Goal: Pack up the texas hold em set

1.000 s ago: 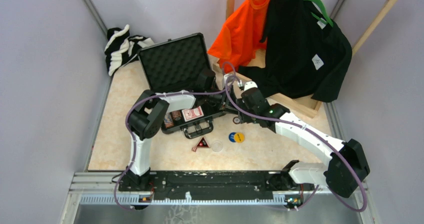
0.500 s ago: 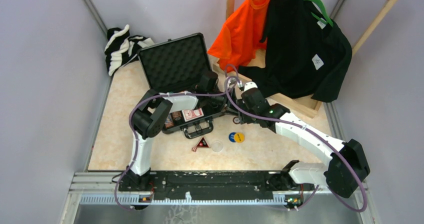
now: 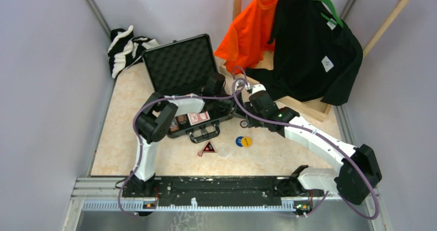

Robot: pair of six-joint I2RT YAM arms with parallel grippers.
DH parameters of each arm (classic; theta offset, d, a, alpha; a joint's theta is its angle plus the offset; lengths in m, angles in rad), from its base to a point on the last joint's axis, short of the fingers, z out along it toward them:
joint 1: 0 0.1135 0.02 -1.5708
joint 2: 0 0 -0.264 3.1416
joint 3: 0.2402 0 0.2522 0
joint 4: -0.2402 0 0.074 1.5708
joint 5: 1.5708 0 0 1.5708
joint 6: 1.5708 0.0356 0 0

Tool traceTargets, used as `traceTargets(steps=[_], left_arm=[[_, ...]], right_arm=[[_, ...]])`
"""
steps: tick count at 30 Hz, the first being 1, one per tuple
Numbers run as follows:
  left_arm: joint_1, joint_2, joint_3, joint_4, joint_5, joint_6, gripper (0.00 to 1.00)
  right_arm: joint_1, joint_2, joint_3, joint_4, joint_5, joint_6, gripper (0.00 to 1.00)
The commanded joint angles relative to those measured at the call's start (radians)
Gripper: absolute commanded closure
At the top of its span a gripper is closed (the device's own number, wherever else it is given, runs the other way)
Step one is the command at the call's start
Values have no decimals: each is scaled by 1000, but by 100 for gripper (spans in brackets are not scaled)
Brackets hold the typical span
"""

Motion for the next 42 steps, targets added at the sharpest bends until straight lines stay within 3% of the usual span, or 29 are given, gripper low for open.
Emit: traceTargets(steps=[1,9,17,24,26,29,35,39,42], left_arm=[[-4,16,26,-29,-1,49,100],[17,-12,-9,9,-24,88,100],[86,-65,-92,90,-26,92,100],[158,-215,-237,135,9,287,100],[163,-287,-288,160,47,364,100],[162,-399,-378,235,100,461,100],[160,-522,-480,350,205,558,100],[152,-555,-502,367,223,584,100],[149,-595,-538,356,147,621,100]], right_arm=[[6,-30,21,41,15,-10,61],[6,-38,25,37,26,-18,60],[5,-72,20,27,17,-60,37],[5,-142,-18,90,-30,-100,33],[3,-186,-62,188,-80,-121,33],[-9,-230,-107,345,-243,-125,42],[-13,-212,-110,514,-574,-150,46],[-13,-193,-96,539,-623,-153,55],[-13,-179,-82,533,-646,-159,59]])
